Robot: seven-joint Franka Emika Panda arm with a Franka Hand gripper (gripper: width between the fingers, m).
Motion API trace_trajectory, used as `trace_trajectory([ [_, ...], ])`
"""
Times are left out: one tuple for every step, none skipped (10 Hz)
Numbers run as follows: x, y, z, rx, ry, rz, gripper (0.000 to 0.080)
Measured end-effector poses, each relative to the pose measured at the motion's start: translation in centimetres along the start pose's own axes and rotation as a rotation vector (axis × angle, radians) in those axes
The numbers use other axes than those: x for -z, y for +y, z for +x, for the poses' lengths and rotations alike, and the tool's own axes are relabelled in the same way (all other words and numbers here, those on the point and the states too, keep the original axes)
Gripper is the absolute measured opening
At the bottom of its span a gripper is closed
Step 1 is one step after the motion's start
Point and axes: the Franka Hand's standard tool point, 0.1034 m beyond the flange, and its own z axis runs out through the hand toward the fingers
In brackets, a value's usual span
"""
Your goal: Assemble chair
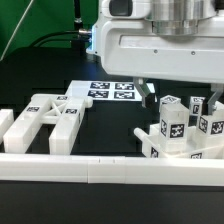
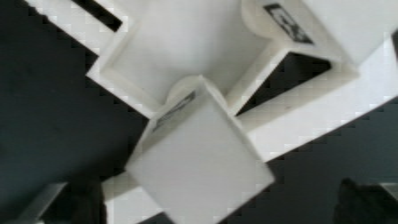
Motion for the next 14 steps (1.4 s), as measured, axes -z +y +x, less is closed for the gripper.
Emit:
trace_trajectory([
  [0.0, 0.2, 0.1, 0.043, 0.001, -0.004, 0.0649],
  [0.0, 0.4, 0.2, 0.116, 0.002, -0.010, 0.0649],
  [0.0, 0.5, 0.2, 0.146, 0.002, -0.011, 0.0649],
  [0.0, 0.6, 0.2, 0.227, 0.004, -0.021, 0.0649],
  [-0.4, 0.3, 0.1, 0.309, 0.018, -0.036, 0.0649],
  [-0.7, 0.2, -0.3, 0.382, 0.014, -0.039, 0.0649],
  [-0.7, 0.2, -0.4, 0.364, 0.008, -0.039, 0.0649],
  [-0.7, 0.3, -0.5, 0.362, -0.010, -0.040, 0.0649],
  [-0.7, 0.3, -0.4, 0.362, -0.004, -0.039, 0.0649],
  [-0.8, 0.4, -0.6, 0.363, -0.019, -0.042, 0.0649],
  [-0.9, 0.6, -1.5, 0.368, -0.113, -0.060, 0.0649],
  [-1.0, 0.5, -1.2, 0.366, -0.141, -0.064, 0.0649],
  [-1.3, 0.5, -1.3, 0.366, -0.157, -0.069, 0.0649],
  [-1.3, 0.5, -1.2, 0.366, -0.147, -0.068, 0.0649],
])
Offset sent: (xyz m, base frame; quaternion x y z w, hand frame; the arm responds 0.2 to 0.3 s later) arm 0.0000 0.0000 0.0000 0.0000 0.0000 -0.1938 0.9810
